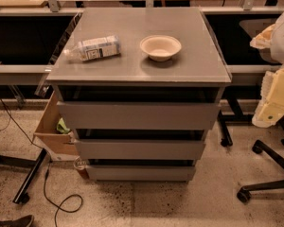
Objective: Open middle drawer
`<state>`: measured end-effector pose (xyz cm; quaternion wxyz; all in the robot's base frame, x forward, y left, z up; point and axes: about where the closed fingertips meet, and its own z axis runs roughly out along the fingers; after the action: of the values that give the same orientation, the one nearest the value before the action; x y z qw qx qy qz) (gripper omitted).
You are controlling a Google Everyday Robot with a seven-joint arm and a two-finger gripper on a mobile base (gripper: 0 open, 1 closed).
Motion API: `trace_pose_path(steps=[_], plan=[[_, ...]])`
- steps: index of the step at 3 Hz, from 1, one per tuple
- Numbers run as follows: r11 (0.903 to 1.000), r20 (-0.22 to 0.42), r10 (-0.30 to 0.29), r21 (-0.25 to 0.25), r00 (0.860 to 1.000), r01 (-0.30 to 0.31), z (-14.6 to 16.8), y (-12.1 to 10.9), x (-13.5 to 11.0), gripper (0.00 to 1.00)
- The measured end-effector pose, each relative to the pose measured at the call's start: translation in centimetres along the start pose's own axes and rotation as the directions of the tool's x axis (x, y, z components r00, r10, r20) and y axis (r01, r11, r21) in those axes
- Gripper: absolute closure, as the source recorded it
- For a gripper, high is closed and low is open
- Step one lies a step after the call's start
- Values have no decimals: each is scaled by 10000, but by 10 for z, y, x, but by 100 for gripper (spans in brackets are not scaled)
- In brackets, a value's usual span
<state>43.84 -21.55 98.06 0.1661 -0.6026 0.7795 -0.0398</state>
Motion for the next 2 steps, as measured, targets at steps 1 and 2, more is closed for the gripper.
trace_pose_path(steps=[1, 2], plan=[[10000, 0, 0, 0, 10000, 0, 0, 0, 0, 0], [9999, 154, 7, 166, 9999, -9, 0, -2, -3, 0]])
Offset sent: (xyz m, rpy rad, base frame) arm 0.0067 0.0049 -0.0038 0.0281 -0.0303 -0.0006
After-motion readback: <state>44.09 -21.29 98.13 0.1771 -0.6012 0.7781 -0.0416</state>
